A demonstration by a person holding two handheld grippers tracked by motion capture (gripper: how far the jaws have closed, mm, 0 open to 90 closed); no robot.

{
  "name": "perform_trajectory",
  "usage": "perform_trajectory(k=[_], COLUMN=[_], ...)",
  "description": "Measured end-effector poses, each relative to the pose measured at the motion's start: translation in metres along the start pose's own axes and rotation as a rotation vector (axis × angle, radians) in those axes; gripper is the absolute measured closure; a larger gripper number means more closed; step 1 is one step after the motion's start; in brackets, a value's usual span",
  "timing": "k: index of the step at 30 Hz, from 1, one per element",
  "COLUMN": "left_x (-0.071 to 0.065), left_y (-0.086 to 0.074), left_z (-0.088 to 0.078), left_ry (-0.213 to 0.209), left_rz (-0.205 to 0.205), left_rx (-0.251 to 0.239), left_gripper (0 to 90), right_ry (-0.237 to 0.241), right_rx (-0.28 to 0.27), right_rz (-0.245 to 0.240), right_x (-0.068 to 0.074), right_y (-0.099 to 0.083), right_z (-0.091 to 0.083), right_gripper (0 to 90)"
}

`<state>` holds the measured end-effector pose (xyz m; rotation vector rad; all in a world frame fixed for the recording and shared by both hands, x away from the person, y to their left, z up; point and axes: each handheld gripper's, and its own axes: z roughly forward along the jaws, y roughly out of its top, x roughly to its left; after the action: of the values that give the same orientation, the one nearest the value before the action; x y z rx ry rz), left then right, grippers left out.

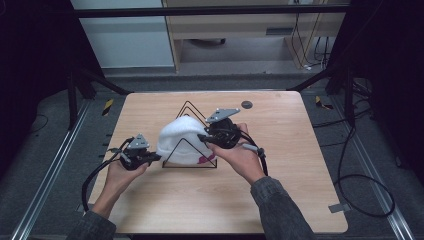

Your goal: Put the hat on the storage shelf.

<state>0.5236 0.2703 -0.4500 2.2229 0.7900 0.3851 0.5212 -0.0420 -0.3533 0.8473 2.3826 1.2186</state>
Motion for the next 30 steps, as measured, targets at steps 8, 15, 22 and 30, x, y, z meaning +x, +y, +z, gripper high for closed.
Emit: perform_trajectory(k=[8,15,22,30], left_x=[0.003,0.004,-0.005,-0.018], left_y=[-0.004,-0.004,0.005,0.021], left_z=[0.005,-0.001,-0.019,-0.041], left_ry=[-0.007,-0.007,0.03,0.105], left_rz=[-0.009,-0.028,0.0,-0.013], left_rx=[0.023,0.036,-0.003,-0.106], left_gripper=[85.2,71.2,56.0,35.5], right_ry=[0.004,0.007,0.016,-0.01], right_rx=[0.01,0.018,0.01,-0.012], right_rz=[0.0,0.0,0.025,0.041], right_x=[0.001,0.002,0.003,0.001], right_y=[-0.003,-0.007,-0.014,-0.02], right_z=[0.001,-0.001,-0.008,-0.017], right_gripper=[61.8,56.6,52.1,45.5])
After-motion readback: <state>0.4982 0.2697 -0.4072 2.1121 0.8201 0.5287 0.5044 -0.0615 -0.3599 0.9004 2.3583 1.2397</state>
